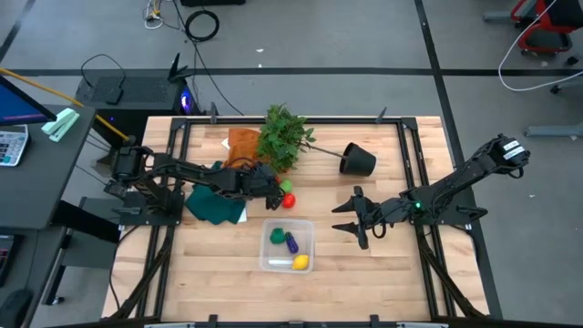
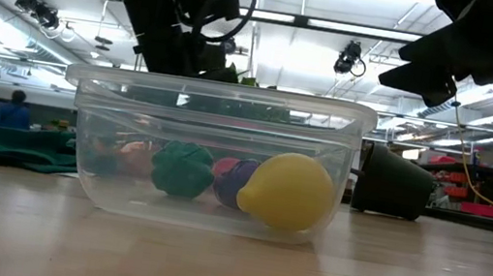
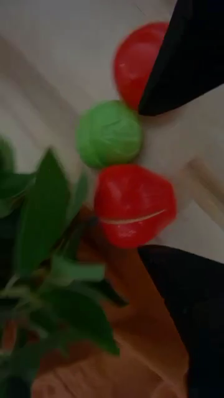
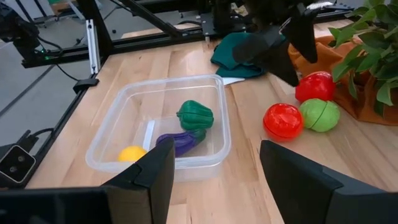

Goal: Pick and placing Produce into tupperware
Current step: Put the red apple into the transparent bin

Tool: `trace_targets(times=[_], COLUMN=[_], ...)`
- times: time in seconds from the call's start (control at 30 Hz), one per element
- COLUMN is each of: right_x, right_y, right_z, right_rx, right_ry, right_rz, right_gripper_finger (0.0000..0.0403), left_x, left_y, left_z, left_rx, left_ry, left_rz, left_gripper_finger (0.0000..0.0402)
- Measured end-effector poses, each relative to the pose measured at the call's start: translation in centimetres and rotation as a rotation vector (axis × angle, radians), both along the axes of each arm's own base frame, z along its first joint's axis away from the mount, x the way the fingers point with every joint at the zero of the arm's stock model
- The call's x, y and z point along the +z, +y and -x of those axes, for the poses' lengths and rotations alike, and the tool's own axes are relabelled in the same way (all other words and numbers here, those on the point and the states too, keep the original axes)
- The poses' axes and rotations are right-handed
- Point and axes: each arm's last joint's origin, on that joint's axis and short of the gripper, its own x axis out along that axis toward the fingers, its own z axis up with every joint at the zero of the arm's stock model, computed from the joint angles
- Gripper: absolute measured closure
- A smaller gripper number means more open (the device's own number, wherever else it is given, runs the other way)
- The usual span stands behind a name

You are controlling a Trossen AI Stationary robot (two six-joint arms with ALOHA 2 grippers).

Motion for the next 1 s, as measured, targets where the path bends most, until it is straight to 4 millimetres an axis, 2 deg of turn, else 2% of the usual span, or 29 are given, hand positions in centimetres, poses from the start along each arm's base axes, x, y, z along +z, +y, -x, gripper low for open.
trace_targets(times=[0.27,0.57,1.0], right_x=[0.0,0.0,0.0], right_y=[0.0,0.0,0.0], right_z=[0.0,0.0,0.0], right_rx=[0.000,-0.001,-0.001], right_ry=[0.000,-0.002,-0.002], right_rz=[-0.001,-0.002,-0.002], right_gripper_finger=[0.0208,0.0208,0.0208], left_x=[-0.3,-0.2,-2.1], left_y=[0.1,0.2,0.3], left_z=[-0.1,0.0,-0.9], left_rx=[0.087,0.148,0.198], left_ry=[-0.039,-0.065,-0.079], left_rz=[0.019,-0.006,-0.025], left_gripper_finger=[0.0003,0.0007,0.0008])
